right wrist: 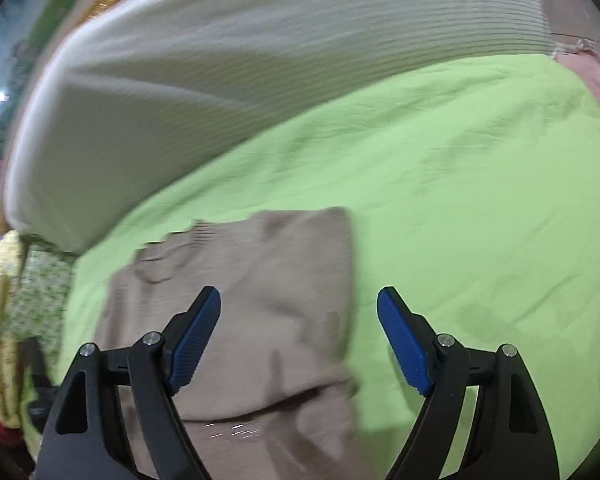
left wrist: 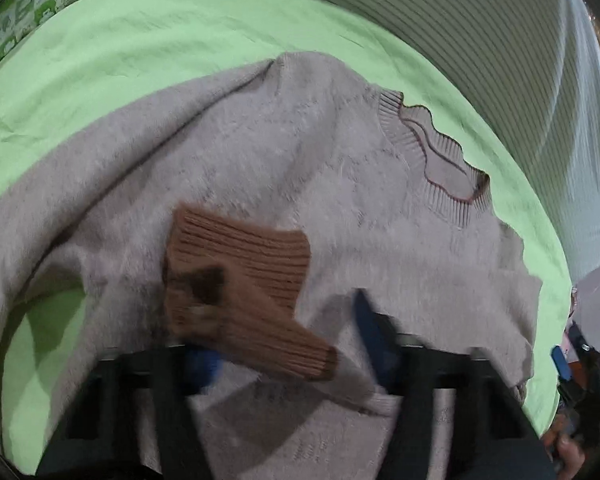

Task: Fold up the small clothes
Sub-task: 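Lift the cuff and fold the sleeve across the sweater body, release, then grasp the other brown cuff with the left gripper and lay it across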

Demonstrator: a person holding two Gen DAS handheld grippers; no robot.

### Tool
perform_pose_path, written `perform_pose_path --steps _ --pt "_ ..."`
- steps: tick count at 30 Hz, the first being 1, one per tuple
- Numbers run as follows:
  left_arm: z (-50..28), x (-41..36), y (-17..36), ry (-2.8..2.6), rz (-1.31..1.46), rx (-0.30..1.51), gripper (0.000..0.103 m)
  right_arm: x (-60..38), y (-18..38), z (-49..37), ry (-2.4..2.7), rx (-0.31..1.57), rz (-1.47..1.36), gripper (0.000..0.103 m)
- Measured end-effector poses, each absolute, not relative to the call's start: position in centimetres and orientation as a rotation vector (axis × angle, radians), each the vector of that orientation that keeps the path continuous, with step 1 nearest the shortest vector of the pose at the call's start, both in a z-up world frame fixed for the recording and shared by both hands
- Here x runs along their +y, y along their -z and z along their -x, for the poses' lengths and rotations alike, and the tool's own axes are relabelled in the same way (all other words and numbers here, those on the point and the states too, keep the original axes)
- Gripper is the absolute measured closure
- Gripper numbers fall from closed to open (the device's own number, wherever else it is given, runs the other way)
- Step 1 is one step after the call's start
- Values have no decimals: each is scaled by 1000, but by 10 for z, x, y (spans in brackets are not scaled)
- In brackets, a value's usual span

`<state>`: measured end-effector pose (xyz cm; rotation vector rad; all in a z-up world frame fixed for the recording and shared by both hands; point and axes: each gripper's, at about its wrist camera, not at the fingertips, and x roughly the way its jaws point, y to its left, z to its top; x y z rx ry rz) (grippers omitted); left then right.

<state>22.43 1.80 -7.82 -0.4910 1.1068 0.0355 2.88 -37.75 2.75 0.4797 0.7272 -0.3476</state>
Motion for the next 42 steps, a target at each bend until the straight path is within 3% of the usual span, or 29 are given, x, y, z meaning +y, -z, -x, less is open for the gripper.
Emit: perform_pose_path --steps 3,9,10,11,18,31,33,35,38,42 --pt "-222 25 74 1 489 1076 91 -396 -7 -52 346 805 -465 24" --pt "-222 25 30 92 426 935 96 -404 19 -82 334 860 -469 27" --pt "-223 26 22 101 426 912 96 -404 16 -84 306 863 -474 57" --pt "-224 28 14 110 430 890 96 -406 12 -87 259 876 -502 94" --pt "-230 21 -43 226 368 701 96 -395 -89 -62 233 635 -377 95" --pt "-250 5 53 164 157 911 95 -404 -7 -81 387 813 -236 94" --pt "-249 8 62 140 144 930 92 -406 -4 -86 371 833 -250 91" --pt "-245 12 66 114 125 941 87 -406 -13 -78 404 833 -252 75" --pt "-239 21 62 68 116 926 75 -399 -32 -59 426 747 -303 74" --pt "-231 29 63 39 99 949 75 -370 -36 -47 253 717 -380 74"
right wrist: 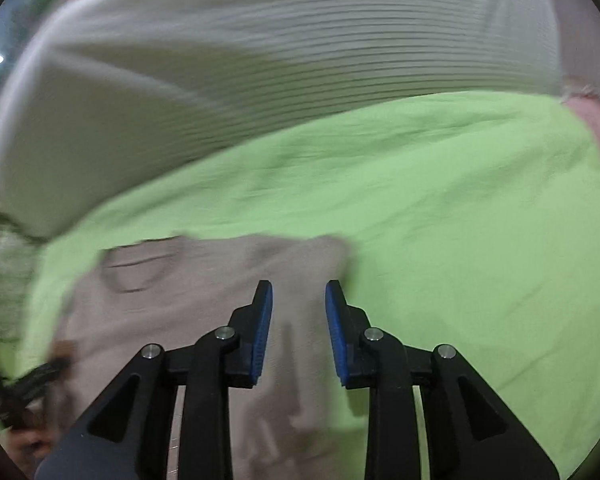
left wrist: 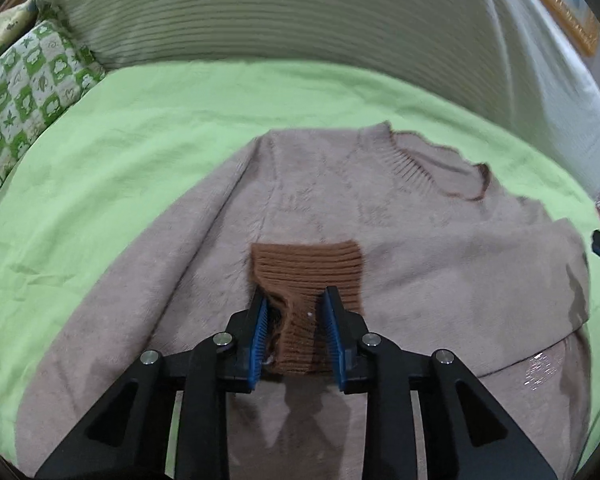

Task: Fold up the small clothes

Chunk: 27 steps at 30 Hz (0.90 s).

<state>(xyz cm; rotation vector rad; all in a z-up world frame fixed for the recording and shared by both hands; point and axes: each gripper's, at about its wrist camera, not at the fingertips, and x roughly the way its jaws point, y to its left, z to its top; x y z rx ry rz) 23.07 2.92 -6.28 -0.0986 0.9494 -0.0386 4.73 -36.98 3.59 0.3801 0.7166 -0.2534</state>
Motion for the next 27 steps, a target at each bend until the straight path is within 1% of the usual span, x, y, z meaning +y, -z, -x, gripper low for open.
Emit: perform_pose_path --steps 3,6,8,10,12,13,15,16,17,18,19,21,26,27 --pt "-231 31 73 35 87 983 75 -348 -8 -58 191 841 -353 74" --pt "-229 30 77 32 65 995 74 -351 27 -68 310 970 -301 75" --pt "-228 31 76 26 58 1009 75 -349 26 -65 318 939 -309 75" --pt "-222 36 73 23 70 1014 75 -340 20 -67 324 955 -277 74" --pt "-213 40 70 24 77 1016 75 -331 12 -62 301 937 -277 68" --pt "-209 42 67 24 89 1016 75 -327 11 -64 292 928 -283 61" --pt "-198 49 61 22 132 1012 76 -318 7 -63 271 911 -289 57" --pt "-195 51 58 24 154 1010 76 -316 4 -60 267 901 -290 57" --pt "-191 54 55 37 190 1009 74 -313 1 -58 273 888 -294 57" --pt "-188 57 53 45 220 1012 67 -311 0 -53 279 877 -305 57" --pt "-187 60 53 51 251 1020 57 -311 -1 -51 279 865 -322 57" --pt "-189 62 54 63 319 1038 47 -312 -3 -45 281 854 -338 57" --pt "-208 45 64 51 360 1068 47 -329 -5 -32 315 855 -386 57" --pt "-211 41 65 31 345 1067 51 -331 -6 -31 320 854 -394 57"
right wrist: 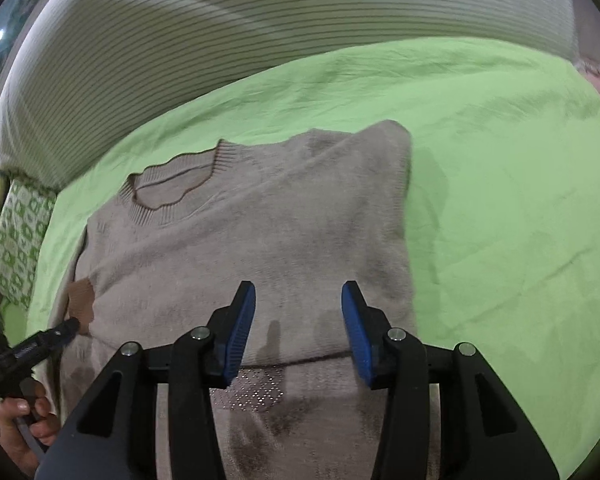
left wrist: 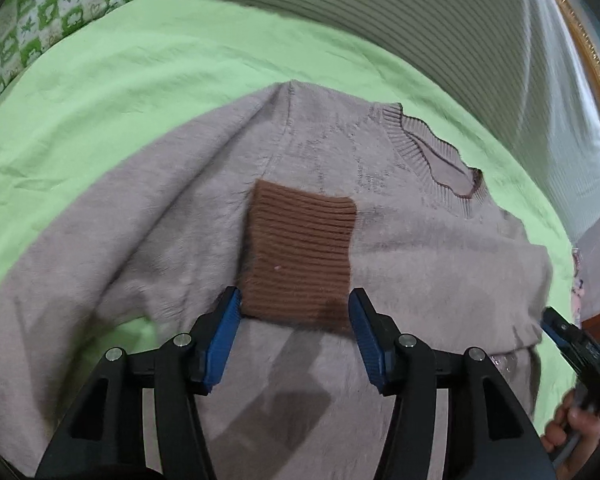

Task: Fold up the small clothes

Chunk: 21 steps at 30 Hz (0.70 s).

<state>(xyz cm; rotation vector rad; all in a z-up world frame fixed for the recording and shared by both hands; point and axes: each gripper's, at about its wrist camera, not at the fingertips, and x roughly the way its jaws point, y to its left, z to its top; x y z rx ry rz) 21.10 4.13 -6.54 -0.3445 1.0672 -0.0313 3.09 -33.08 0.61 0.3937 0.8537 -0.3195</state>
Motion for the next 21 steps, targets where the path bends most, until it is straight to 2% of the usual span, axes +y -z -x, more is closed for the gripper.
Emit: perform_pose_path --steps 2,5,6,10,12,14,16,21 --pt "-215 36 70 -18 303 1066 85 -331 -6 -34 313 856 -397 57" --pt "-207 48 62 -15 357 1016 94 -327 -6 -42 291 860 -383 57" --pt "-202 51 58 -25 345 997 100 -326 -6 -44 285 857 -379 57" --pt "-193 68 64 -63 315 1019 103 -321 6 -55 282 889 -345 52" --pt "-189 80 68 -49 366 1037 102 -315 13 -61 261 912 -364 52" --pt "-182 88 61 -33 413 1038 92 -306 11 -63 245 902 -357 52" --pt "-169 92 51 -28 414 1023 63 -295 7 -64 222 894 -351 52" --pt "-114 106 32 -47 345 1029 52 -260 0 -66 132 892 -367 49"
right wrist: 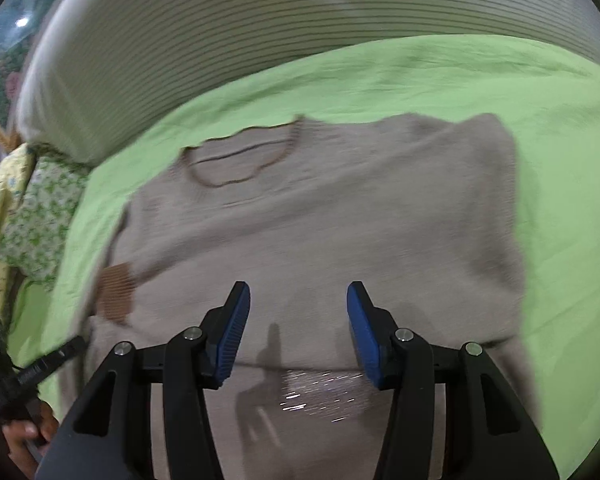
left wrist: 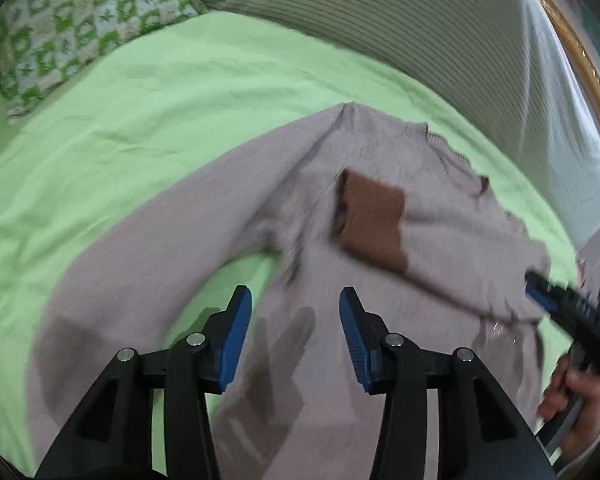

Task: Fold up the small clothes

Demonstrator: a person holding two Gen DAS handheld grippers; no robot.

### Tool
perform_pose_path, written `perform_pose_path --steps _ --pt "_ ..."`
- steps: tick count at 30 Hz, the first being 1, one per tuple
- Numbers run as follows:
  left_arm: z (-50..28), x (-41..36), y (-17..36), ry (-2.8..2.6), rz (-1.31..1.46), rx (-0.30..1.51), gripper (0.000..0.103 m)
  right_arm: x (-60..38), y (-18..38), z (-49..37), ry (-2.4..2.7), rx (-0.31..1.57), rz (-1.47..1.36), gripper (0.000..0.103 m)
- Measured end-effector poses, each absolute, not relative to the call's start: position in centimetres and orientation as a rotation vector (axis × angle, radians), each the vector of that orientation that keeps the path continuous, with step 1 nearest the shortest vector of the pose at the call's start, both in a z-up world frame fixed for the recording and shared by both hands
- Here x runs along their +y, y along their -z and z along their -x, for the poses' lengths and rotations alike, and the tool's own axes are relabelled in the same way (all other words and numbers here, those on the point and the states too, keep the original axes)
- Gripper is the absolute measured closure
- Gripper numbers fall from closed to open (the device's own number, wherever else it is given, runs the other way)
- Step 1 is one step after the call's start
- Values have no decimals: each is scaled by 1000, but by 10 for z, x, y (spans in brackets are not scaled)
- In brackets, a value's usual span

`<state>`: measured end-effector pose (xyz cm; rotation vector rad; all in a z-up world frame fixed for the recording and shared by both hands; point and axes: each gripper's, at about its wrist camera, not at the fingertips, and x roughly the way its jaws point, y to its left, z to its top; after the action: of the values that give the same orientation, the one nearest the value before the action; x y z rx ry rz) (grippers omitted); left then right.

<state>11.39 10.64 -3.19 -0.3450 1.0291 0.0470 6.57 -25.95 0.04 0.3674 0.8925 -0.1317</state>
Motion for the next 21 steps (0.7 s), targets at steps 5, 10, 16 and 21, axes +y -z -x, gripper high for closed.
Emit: perform_pose_path --steps 5,10,16,21 --pt "-57 127 27 -124 188 1068 42 -224 3 -64 75 914 -336 47" --pt "-11 139 43 -212 -80 1150 40 -214 13 -62 81 951 -362 47" --pt "18 163 69 -194 -78 1249 83 -212 13 -52 103 958 -380 47" --pt "14 190 32 -67 278 1184 96 -219 8 -40 125 934 -382 47"
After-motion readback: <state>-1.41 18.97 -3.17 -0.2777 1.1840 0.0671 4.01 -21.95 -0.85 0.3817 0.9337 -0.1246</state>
